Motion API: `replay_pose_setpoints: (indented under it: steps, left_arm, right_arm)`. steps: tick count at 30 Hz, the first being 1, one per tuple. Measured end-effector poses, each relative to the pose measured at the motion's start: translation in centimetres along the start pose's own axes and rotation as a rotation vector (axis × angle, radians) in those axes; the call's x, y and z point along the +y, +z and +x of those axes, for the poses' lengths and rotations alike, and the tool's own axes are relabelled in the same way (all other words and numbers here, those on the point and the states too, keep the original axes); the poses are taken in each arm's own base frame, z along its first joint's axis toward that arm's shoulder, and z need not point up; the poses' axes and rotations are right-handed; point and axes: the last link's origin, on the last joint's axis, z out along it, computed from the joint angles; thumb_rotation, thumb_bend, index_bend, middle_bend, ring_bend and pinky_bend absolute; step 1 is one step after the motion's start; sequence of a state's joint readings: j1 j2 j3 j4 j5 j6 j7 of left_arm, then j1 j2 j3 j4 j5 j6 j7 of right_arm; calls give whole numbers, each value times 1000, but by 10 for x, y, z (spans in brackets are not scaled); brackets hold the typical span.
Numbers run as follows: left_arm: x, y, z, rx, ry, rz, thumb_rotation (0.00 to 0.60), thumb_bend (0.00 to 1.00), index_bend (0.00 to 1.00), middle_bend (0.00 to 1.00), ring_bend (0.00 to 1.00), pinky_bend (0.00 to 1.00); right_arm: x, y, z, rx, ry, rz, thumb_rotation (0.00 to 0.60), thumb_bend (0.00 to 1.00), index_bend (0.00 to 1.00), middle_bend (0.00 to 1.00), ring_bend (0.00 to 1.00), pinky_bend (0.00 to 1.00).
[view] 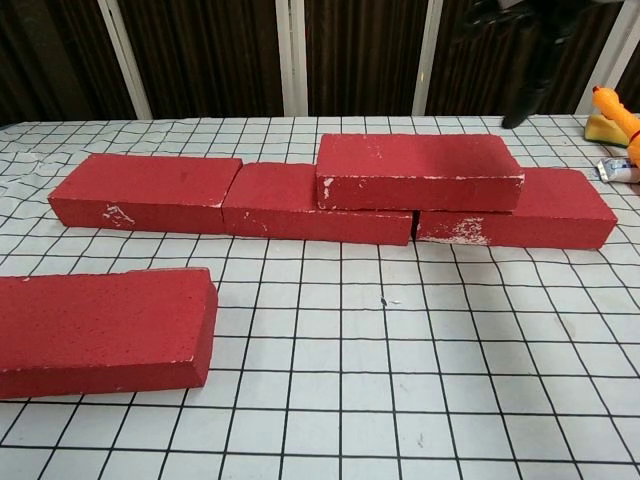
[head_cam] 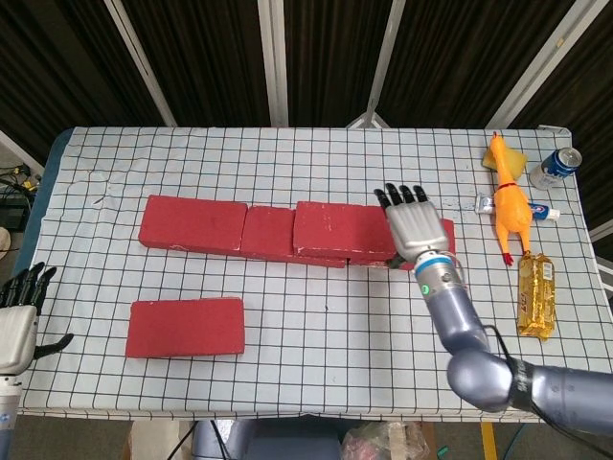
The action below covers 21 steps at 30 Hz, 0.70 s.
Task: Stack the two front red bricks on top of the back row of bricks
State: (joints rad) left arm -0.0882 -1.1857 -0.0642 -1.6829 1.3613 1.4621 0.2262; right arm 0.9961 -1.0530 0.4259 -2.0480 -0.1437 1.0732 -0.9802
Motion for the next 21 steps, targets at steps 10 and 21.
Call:
replay_pose_setpoints:
  steps: [10,21]
  left_arm:
    - [8,-2,-5,-43,-27,-29,600,0,62,0,0,16]
    - [27,7,-4,-153,-47,-94,600,0,31,0,0,0]
  right_arm:
    - [78,-51,-30,134,83,13,600,162,46,0,0,0]
    - [158,-125,-118,282,162,10,600,162,46,0,0,0]
